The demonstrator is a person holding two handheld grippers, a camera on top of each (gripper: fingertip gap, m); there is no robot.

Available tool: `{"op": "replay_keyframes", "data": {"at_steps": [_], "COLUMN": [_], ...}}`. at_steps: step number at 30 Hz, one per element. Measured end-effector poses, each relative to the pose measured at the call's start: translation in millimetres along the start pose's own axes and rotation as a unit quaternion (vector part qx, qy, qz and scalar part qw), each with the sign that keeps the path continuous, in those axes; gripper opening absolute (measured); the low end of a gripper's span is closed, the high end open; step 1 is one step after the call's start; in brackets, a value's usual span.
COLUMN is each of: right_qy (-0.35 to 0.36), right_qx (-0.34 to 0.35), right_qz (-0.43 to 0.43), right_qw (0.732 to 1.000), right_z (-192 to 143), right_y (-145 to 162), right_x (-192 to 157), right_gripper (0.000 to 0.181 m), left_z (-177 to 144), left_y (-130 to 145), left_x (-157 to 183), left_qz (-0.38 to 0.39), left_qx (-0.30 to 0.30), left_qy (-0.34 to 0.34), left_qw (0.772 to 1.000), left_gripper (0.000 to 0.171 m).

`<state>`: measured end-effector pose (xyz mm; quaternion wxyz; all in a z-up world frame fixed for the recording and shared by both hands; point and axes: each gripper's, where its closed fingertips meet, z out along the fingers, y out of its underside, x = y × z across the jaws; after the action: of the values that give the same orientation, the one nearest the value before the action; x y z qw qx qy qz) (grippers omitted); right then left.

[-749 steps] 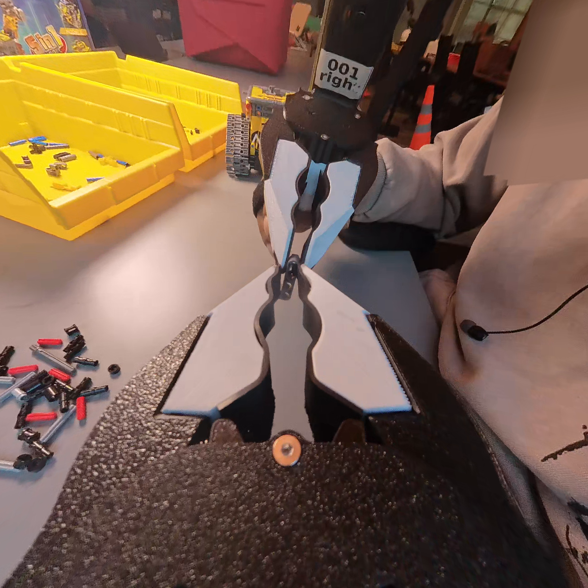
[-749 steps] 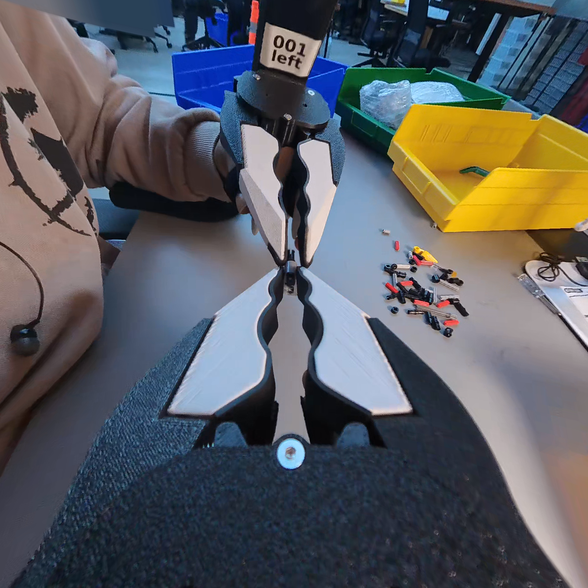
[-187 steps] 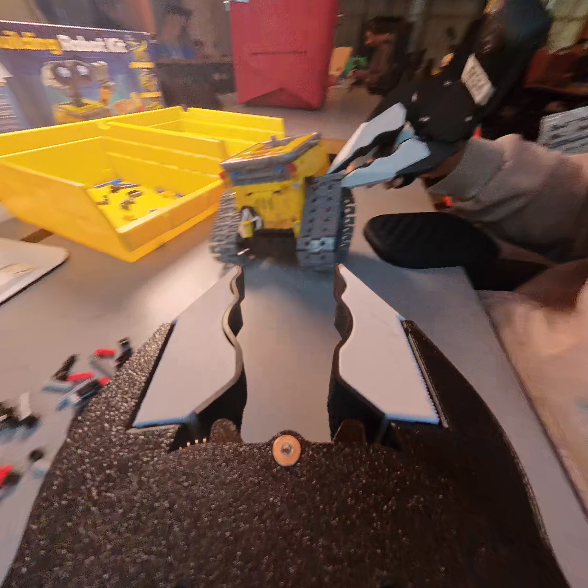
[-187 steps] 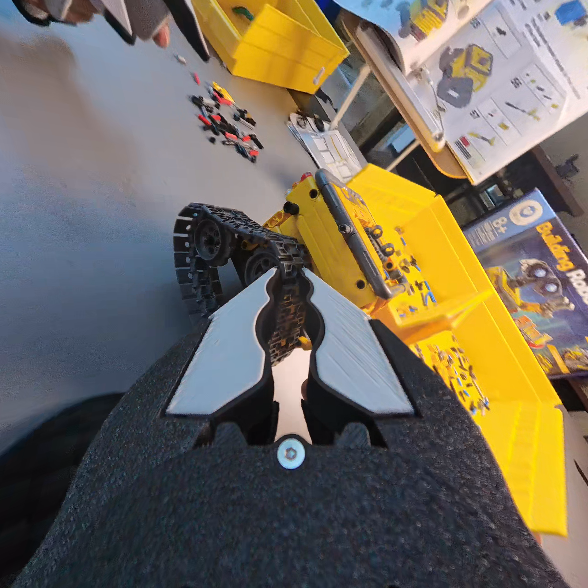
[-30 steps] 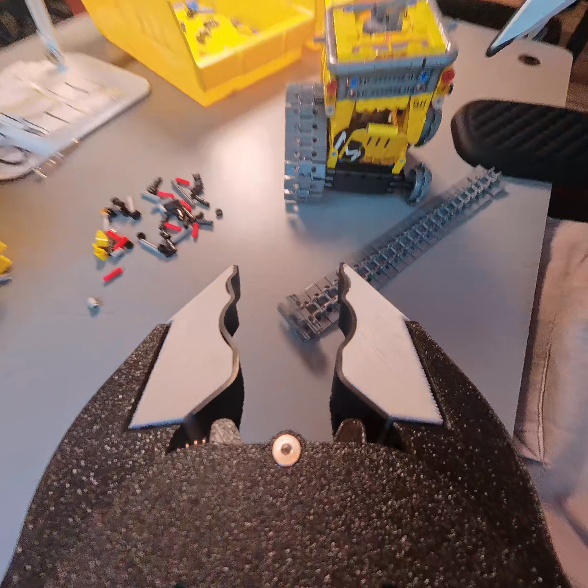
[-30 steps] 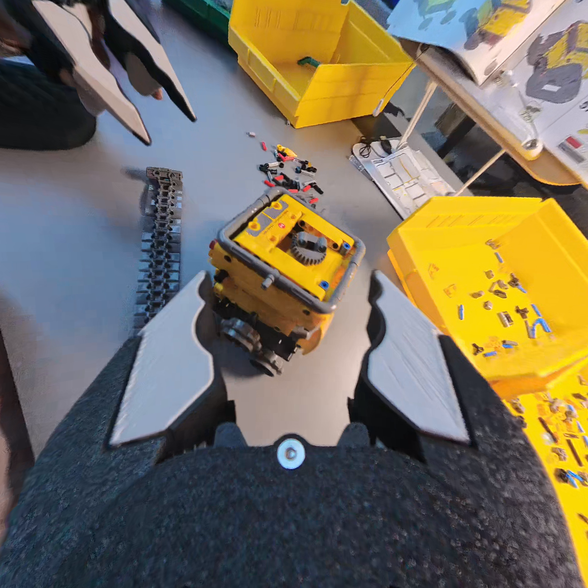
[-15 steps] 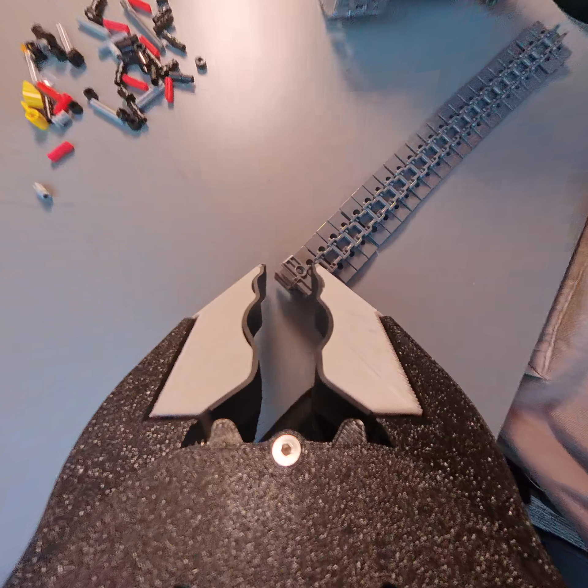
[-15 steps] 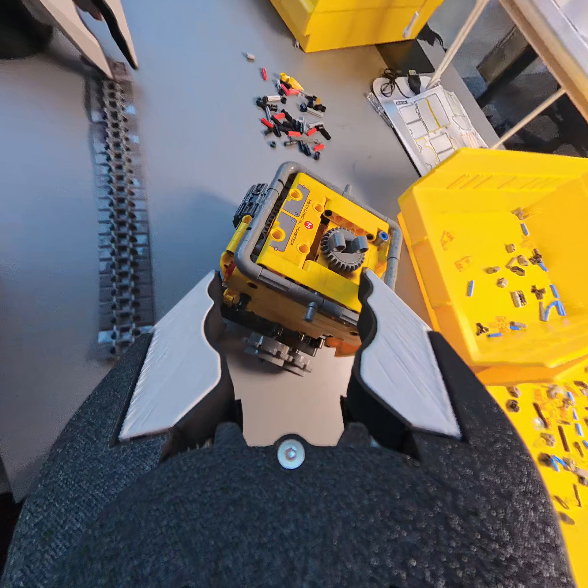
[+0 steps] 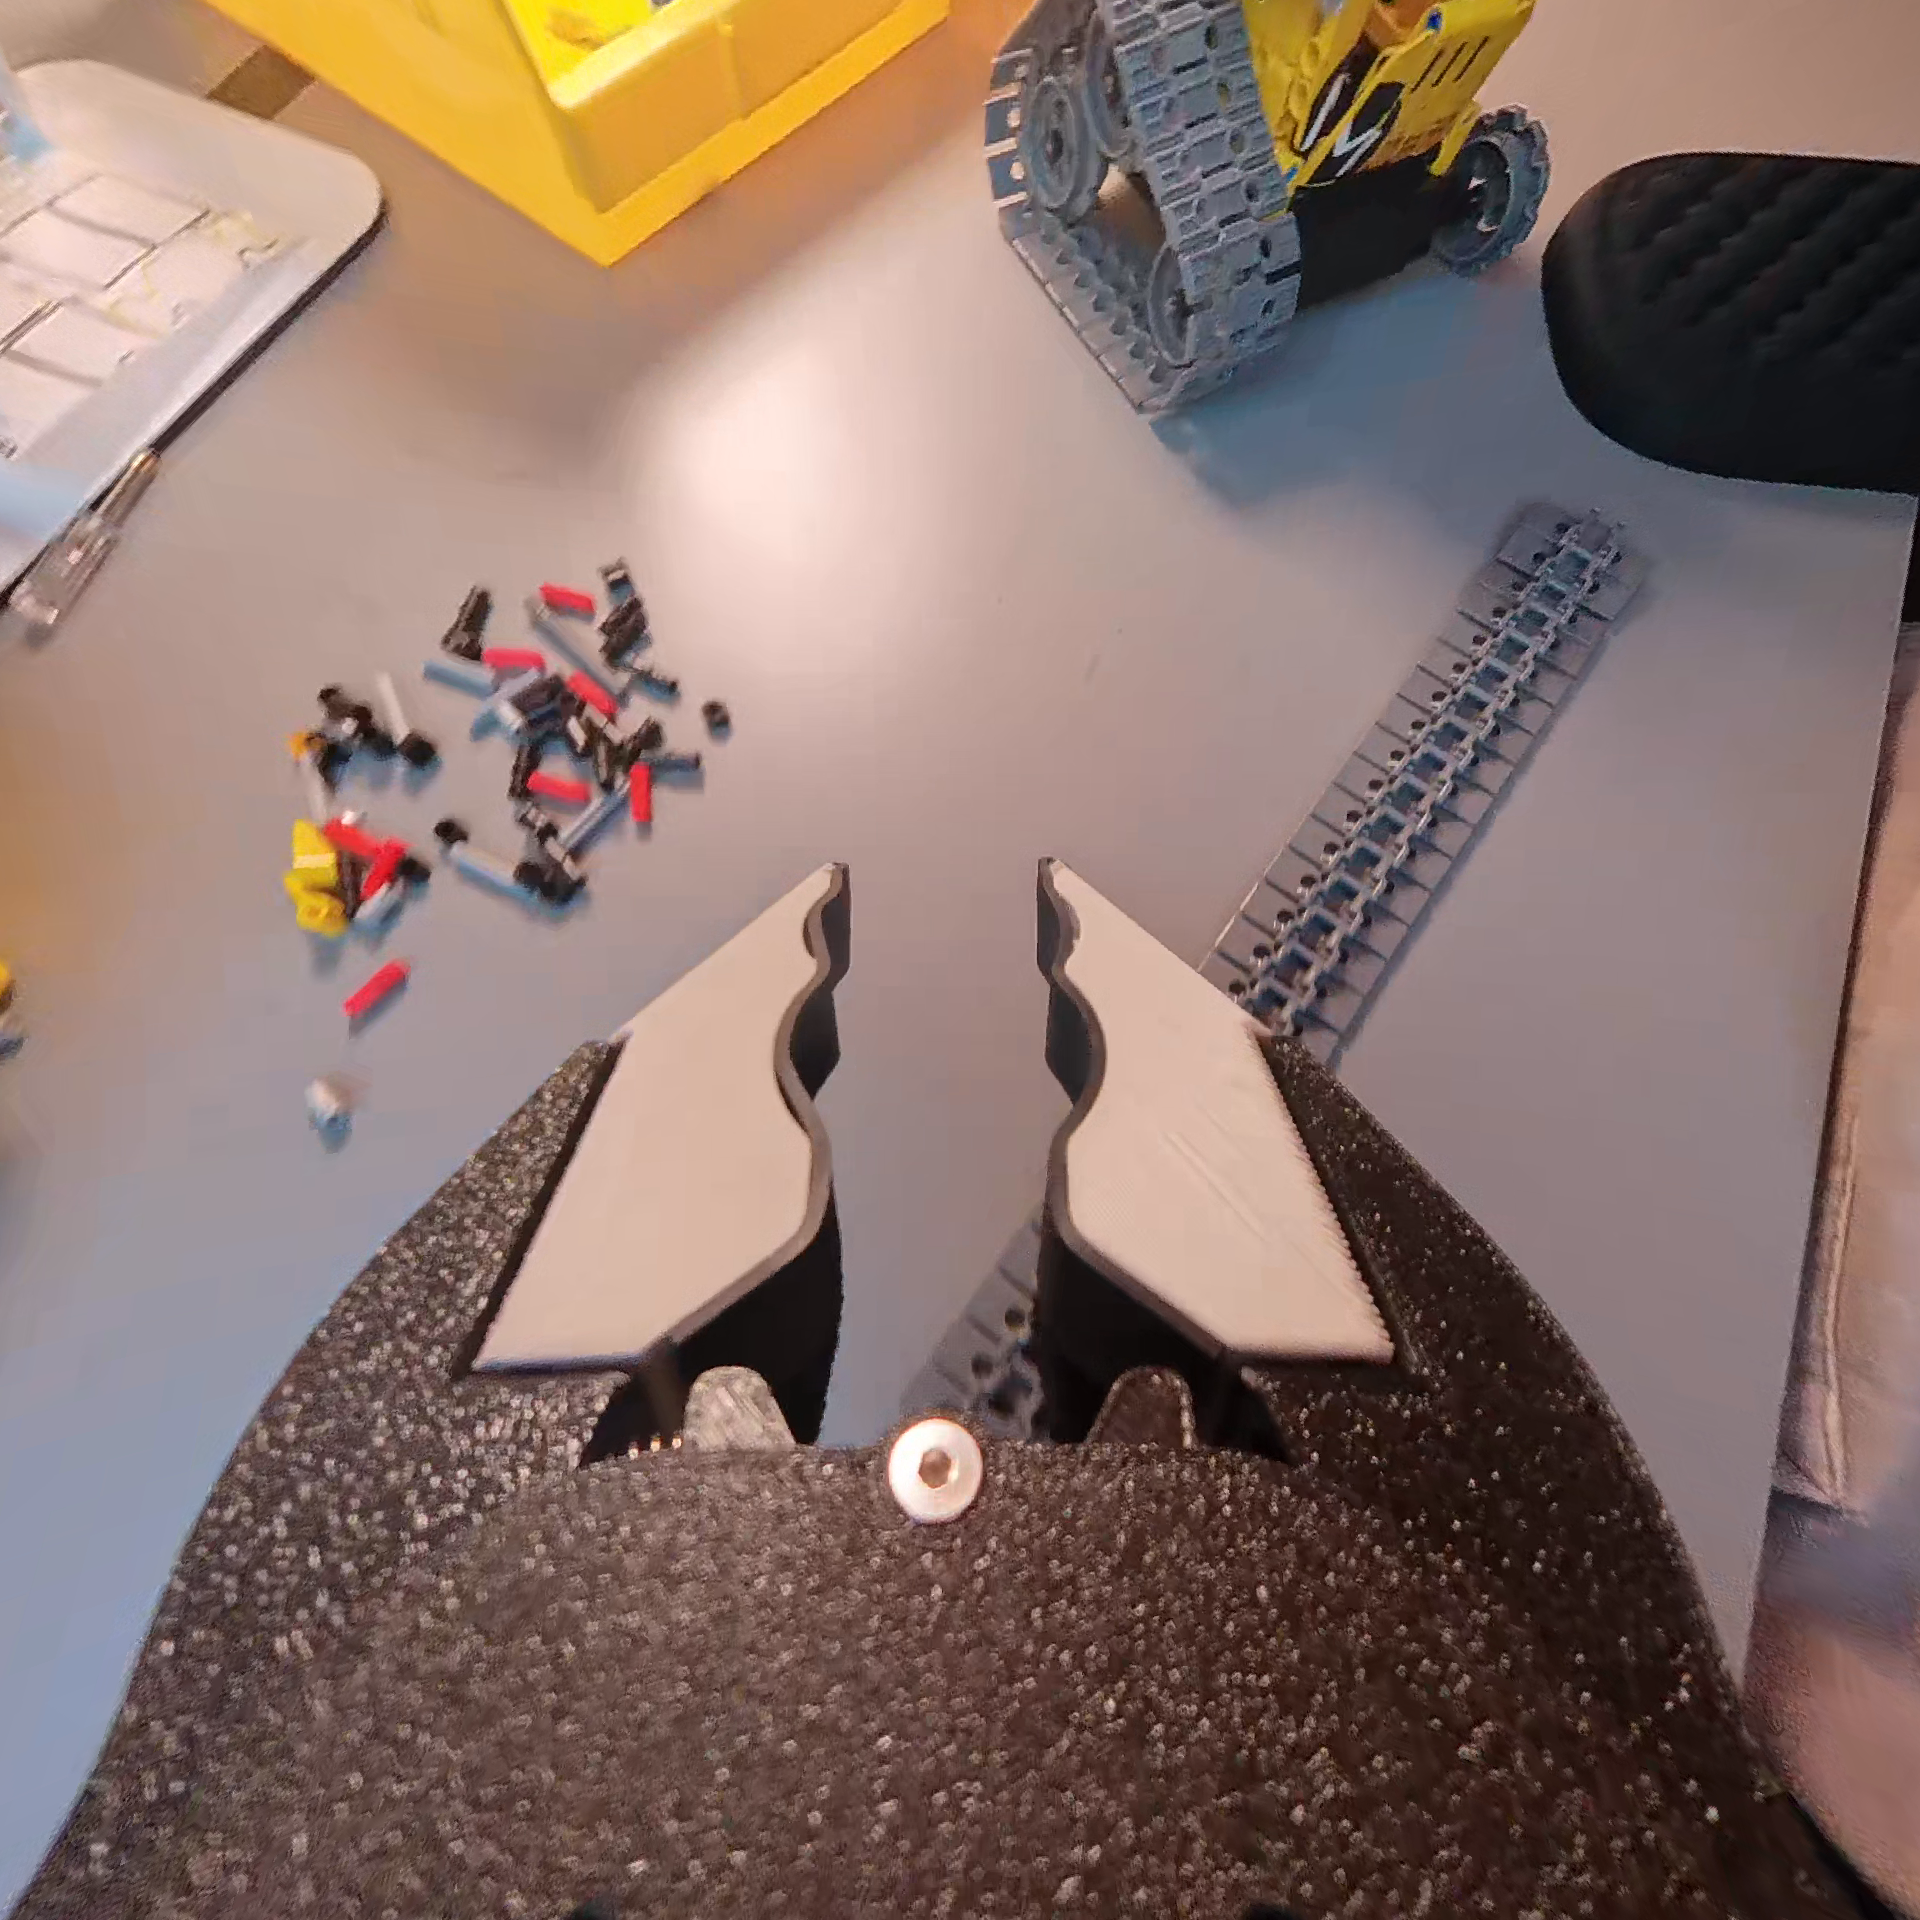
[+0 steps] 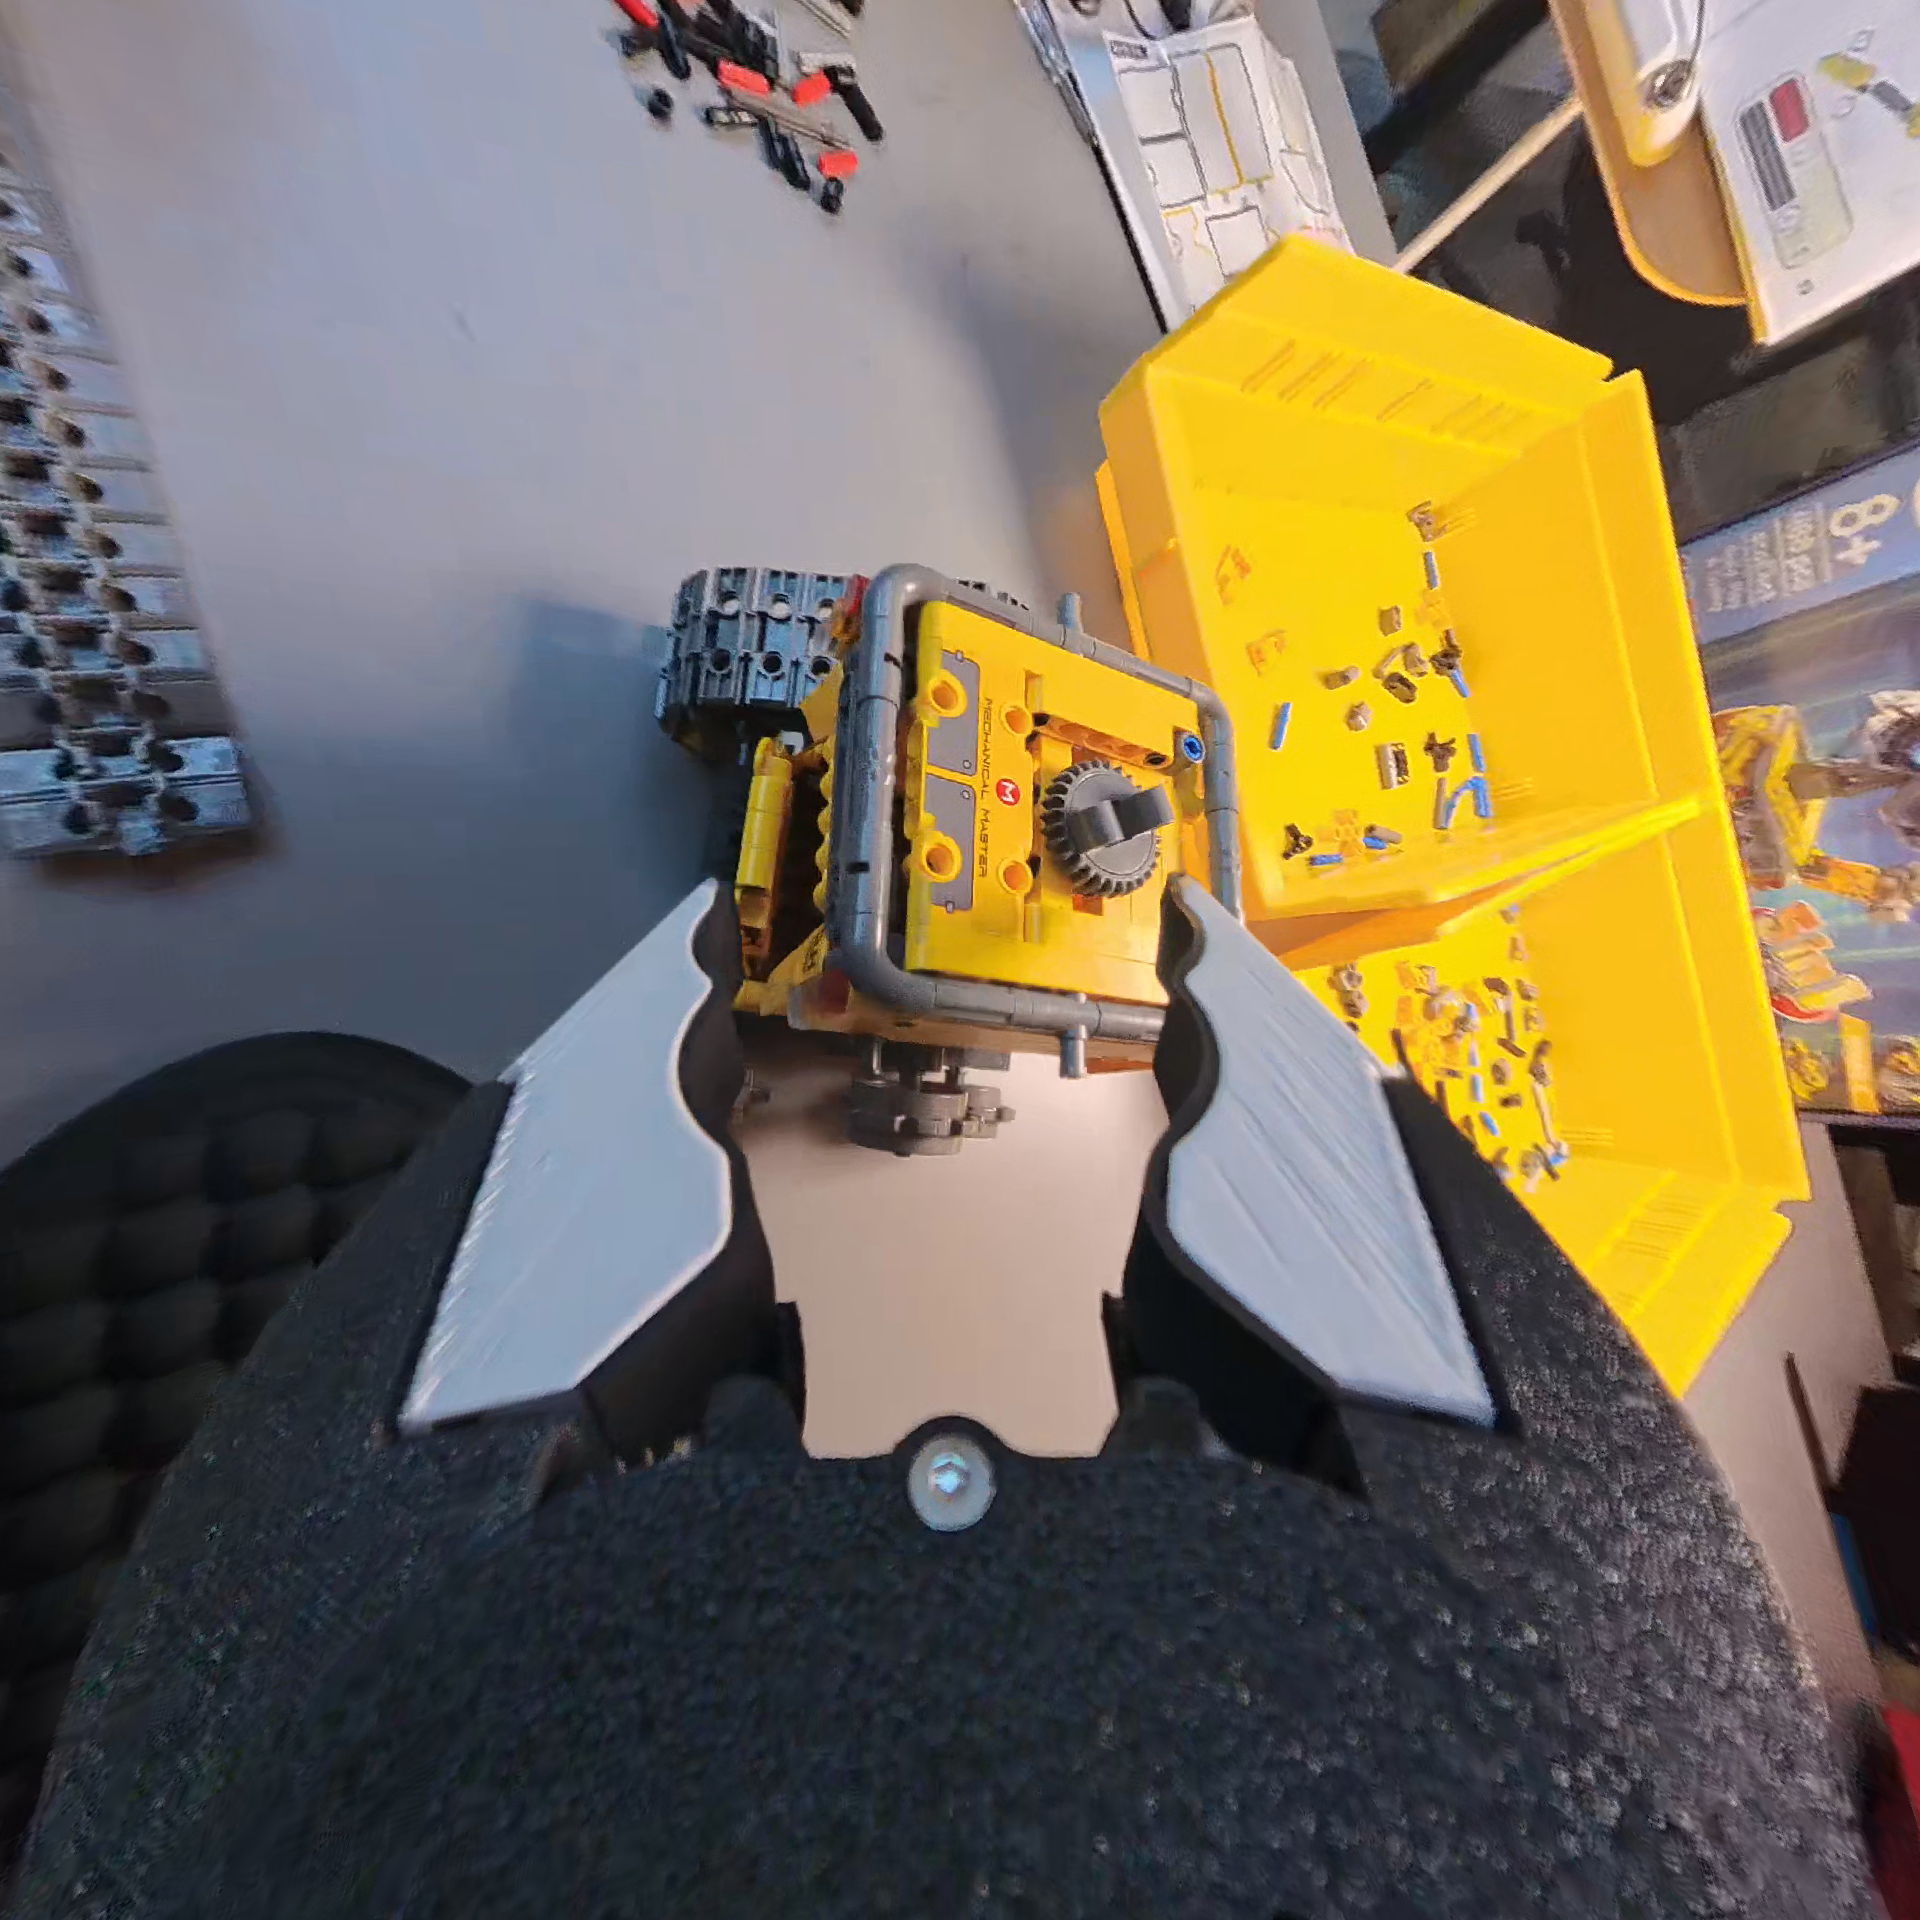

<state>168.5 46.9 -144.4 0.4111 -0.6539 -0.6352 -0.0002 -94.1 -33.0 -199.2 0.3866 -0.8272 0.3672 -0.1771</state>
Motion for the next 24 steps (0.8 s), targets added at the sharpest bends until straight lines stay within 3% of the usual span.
{"op": "replay_keyframes", "data": {"at_steps": [3, 6, 9, 13, 19, 24], "right_qy": [0.044, 0.050, 0.012, -0.101, -0.075, -0.018], "right_qx": [-0.011, 0.003, 0.056, 0.155, 0.047, 0.018], "right_qz": [-0.033, -0.044, -0.074, -0.147, -0.074, -0.020], "right_qw": [0.998, 0.998, 0.996, 0.972, 0.993, 0.999], "right_z": [11.7, 15.6, 14.9, -5.2, -14.2, -14.0], "right_y": [-0.8, -11.2, -27.8, -35.5, 19.3, 30.1], "right_x": [-0.7, -5.5, -23.9, -58.6, -4.8, 8.0], "right_gripper": [0.052, 0.046, 0.039, 0.039, 0.064, 0.046], "left_z": [24.7, 43.5, 57.1, 62.1, 60.4, 63.6], "left_y": [-15.3, -23.0, -23.1, -15.1, -15.0, -19.3], "left_x": [10.5, 18.6, 25.4, 34.0, 37.6, 40.2], "left_qz": [0.033, 0.062, 0.073, 0.071, 0.066, 0.074], "left_qx": [-0.006, -0.011, -0.007, -0.003, 0.010, 0.013], "left_qy": [0.023, 0.038, 0.050, 0.066, 0.072, 0.076], "left_qw": [0.999, 0.997, 0.996, 0.995, 0.995, 0.994], "left_gripper": [0.036, 0.035, 0.033, 0.033, 0.033, 0.032]}}
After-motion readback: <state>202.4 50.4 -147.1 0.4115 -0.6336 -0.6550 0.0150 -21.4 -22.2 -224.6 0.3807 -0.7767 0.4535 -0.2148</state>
